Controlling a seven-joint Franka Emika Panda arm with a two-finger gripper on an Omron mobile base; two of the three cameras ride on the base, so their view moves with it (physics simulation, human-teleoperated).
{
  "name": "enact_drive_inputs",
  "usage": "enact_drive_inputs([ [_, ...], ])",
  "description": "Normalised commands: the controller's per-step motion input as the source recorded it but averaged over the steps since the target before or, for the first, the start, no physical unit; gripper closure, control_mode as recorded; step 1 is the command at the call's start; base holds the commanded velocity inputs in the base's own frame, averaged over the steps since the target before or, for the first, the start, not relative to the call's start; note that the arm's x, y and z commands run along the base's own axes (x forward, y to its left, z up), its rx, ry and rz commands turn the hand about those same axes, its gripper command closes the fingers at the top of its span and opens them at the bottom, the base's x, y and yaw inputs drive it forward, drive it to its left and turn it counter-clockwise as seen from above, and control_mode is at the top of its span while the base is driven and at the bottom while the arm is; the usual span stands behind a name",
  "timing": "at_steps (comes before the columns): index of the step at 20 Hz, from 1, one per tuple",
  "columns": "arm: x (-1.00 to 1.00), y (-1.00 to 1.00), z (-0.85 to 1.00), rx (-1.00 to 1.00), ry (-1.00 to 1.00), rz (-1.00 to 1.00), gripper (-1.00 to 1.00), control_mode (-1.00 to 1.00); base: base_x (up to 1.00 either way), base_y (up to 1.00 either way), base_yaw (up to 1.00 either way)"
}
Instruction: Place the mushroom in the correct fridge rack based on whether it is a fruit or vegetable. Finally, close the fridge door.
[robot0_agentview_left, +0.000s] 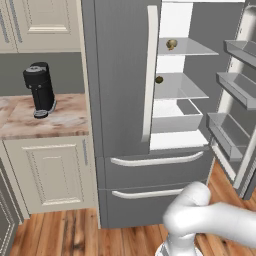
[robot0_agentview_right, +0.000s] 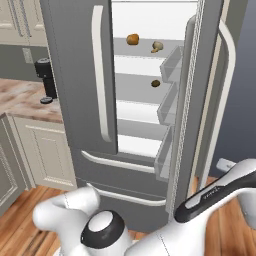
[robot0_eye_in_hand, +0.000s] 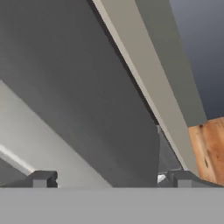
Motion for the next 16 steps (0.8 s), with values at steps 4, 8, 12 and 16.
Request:
enact_drive_inputs([
  [4,0.59,-0.09,-0.07,0.0,0.0,0.0,-1.0,-1.0,0.0,0.0,0.0],
  [8,0.82,0.01,-0.05,0.0,0.0,-0.03,-1.0,-1.0,0.0,0.0,0.0],
  [12,0.96,0.26,0.0,0.0,0.0,-0.04,-1.0,-1.0,0.0,0.0,0.0],
  [16,0.77,0.64,0.0,0.0,0.0,-0.02,-1.0,-1.0,0.0,0.0,0.0],
])
